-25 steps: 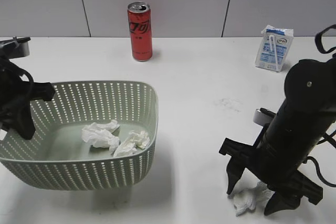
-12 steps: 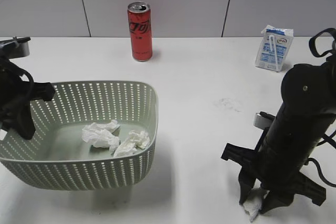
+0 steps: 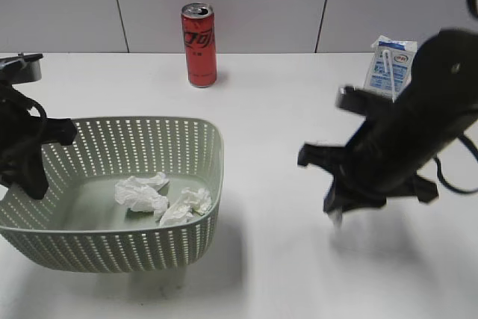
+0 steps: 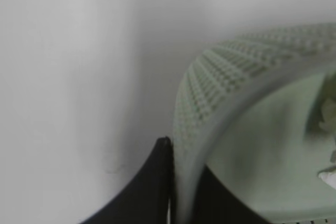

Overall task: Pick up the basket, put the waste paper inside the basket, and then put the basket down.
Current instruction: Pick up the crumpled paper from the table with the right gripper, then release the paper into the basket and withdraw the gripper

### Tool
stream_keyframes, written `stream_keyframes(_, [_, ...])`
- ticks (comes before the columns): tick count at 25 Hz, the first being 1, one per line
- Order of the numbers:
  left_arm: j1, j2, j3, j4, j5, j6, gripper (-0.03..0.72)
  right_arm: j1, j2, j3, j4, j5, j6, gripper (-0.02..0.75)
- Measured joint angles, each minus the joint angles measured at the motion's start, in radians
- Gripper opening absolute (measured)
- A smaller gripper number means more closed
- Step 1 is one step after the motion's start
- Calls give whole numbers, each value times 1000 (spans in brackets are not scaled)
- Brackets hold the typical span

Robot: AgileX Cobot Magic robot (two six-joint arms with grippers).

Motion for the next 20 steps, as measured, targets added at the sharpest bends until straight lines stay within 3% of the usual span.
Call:
stream_keyframes(5, [0, 0, 0, 3, 1, 0, 6, 5, -158, -204, 80, -24, -371, 31])
stream_keyframes(9, [0, 0, 0, 5, 1, 0, 6, 44, -210, -373, 237, -44, -787, 31])
stream_keyframes(13, [0, 0, 0, 6, 1, 0, 6, 139, -204, -445, 376, -61, -1055, 31])
stream_keyframes(20, [0, 0, 0, 6, 1, 0, 6, 325, -45, -451, 375, -60, -1383, 35])
